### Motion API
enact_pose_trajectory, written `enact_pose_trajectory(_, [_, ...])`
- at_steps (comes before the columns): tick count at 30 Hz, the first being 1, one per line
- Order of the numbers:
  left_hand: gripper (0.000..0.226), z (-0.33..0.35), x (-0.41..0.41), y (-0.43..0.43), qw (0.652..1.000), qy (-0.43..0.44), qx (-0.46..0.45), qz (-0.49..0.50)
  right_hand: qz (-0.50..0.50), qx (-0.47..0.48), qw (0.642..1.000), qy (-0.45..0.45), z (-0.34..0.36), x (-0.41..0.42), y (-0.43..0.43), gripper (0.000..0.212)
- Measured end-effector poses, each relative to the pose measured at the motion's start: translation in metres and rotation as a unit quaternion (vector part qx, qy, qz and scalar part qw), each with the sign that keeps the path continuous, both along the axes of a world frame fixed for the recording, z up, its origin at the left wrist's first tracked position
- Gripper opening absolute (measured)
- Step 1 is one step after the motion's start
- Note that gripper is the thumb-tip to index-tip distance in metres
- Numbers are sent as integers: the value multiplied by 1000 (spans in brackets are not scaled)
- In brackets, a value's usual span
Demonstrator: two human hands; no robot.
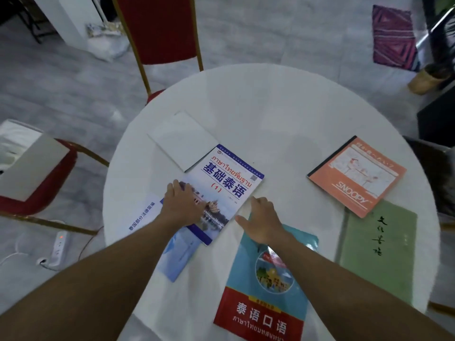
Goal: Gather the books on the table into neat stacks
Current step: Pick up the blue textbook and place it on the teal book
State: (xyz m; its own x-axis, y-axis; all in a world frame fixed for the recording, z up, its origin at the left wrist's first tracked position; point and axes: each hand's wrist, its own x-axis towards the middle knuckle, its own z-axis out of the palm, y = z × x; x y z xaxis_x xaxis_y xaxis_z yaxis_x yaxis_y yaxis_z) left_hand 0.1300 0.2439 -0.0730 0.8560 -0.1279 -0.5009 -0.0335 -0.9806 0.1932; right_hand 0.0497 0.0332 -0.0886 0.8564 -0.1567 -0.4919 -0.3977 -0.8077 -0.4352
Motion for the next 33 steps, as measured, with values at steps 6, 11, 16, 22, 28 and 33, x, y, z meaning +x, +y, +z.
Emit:
enact_pose_trajectory(6, [68,-14,2,9,996,-69,-21,48,-11,-20,999,-28,-12,3,8,61])
enact_pose_trajectory(11, [52,-11,-1,7,988,-23,-99,120,-38,6,999,-13,-14,7,4,61])
enact_pose_trajectory(16, [33,2,7,8,968,11,-193,161,-50,10,999,6,-8,9,5,61])
enact_pose_trajectory(22, [17,37,7,3,906,63,-367,201,-104,32,994,-17,16,4,13,49])
enact_pose_trajectory(28, [23,58,-16,-5,884,76,-422,186,-282,262,923,20,41,-4,15,42])
enact_pose_trajectory(33, [30,52,-43,-14,901,86,-396,157,-369,330,869,-24,42,-35,5,38])
